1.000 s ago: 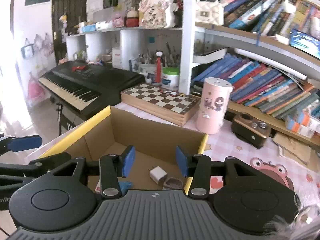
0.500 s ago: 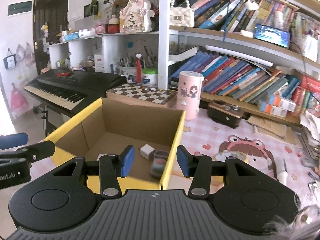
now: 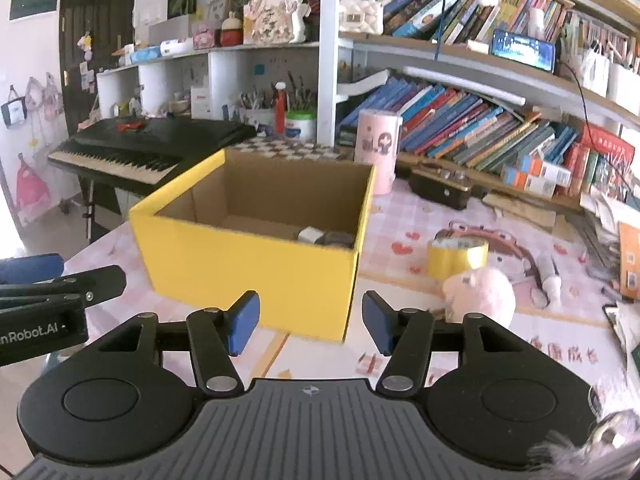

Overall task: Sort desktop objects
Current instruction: 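Raise both open tools out of the yellow box, then move both open tools back toward the pink plush toy and tube, then grasp the pink plush toy with the left tool while the right tool grasps the white-and-blue tube, then lift the pink plush toy and tube and carry them toward the yellow box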

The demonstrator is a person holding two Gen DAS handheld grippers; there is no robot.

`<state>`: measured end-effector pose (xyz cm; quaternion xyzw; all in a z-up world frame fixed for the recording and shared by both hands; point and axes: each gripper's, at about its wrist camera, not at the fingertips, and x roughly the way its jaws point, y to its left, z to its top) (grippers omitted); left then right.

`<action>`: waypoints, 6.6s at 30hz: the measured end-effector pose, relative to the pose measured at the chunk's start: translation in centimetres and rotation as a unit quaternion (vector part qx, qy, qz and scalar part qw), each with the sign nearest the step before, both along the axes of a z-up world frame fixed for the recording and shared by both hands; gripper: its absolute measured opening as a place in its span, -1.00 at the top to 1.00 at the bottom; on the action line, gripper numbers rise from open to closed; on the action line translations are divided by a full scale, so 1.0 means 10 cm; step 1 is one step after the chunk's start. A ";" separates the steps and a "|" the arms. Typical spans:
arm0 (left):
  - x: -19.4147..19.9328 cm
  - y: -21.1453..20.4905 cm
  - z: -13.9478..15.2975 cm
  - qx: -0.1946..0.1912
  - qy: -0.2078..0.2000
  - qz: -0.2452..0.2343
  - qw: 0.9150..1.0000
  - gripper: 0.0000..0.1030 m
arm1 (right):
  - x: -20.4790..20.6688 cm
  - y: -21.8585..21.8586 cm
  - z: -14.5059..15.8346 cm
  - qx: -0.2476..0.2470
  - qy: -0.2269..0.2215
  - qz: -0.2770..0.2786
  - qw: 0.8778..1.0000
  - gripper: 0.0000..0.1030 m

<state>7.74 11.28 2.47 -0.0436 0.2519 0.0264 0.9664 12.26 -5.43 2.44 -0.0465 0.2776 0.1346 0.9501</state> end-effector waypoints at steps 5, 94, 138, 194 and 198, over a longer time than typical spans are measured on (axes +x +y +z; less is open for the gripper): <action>-0.12 0.03 0.00 -0.003 0.001 0.001 1.000 -0.46 | -0.13 0.01 -0.04 0.002 0.010 -0.008 1.000 -0.07; 0.22 -1.56 -0.27 0.008 0.068 -0.199 0.978 -0.84 | -0.46 -1.48 -0.32 -0.015 0.087 -0.202 0.975 -0.71; 1.55 -2.91 -0.55 0.092 0.089 -0.125 0.984 -0.84 | 1.23 -2.85 -0.50 0.008 0.106 -0.152 0.983 -0.71; 1.14 -2.57 -0.08 0.006 0.013 -0.139 0.990 -0.41 | 2.38 -2.76 -0.91 0.003 0.154 -0.114 0.981 0.42; 1.07 -2.51 -0.04 -0.004 0.007 -0.135 0.991 -0.41 | 2.11 -2.77 -0.82 0.018 0.154 -0.108 0.982 0.42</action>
